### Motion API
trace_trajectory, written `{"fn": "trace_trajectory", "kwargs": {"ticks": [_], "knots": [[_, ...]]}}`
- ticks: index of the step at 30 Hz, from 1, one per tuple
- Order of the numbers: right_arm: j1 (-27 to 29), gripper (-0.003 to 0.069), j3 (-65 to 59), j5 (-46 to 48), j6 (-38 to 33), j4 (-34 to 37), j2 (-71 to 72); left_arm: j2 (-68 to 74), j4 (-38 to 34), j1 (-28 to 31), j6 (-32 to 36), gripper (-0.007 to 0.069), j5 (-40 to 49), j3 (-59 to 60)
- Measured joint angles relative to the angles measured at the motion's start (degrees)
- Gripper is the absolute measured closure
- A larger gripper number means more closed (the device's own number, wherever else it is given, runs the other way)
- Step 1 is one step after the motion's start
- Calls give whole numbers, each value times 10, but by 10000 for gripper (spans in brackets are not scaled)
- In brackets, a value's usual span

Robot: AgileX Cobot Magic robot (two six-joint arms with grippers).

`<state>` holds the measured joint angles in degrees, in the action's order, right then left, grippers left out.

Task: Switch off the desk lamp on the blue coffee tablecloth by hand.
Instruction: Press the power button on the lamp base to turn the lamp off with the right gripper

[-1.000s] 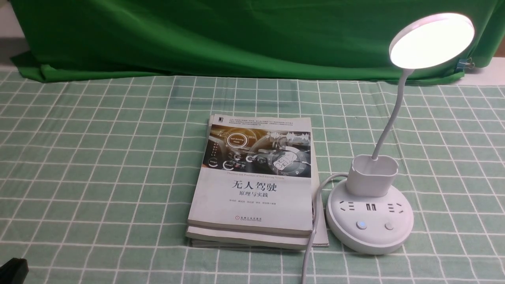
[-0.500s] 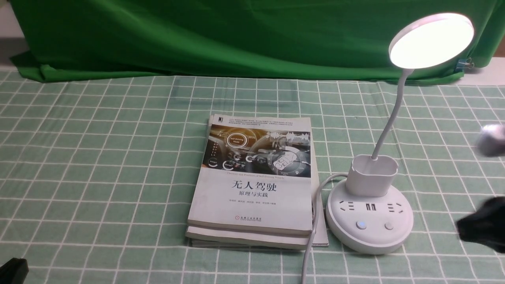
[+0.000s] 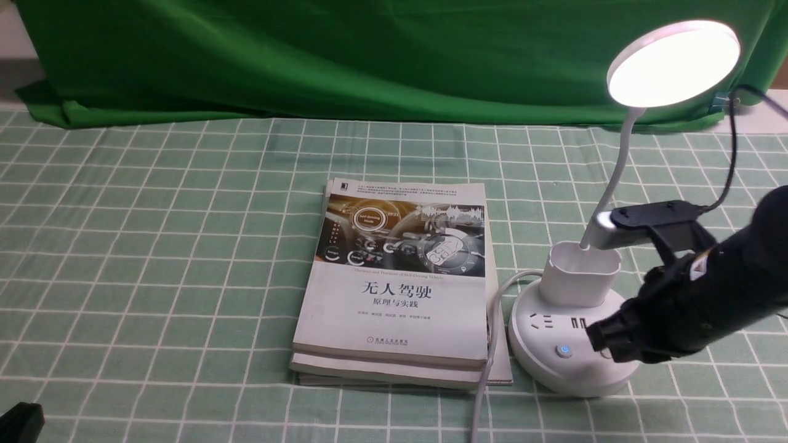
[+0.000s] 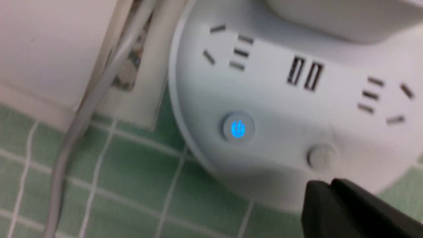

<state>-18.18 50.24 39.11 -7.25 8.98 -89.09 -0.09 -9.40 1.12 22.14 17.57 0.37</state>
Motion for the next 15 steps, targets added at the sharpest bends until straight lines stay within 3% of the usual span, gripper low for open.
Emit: {"fn": "trace_trajectory", "kwargs": {"ticks": [15], "knots": [[0,621,21,-11,14,-8,-42,0,0,0,0,624,0,0]]}}
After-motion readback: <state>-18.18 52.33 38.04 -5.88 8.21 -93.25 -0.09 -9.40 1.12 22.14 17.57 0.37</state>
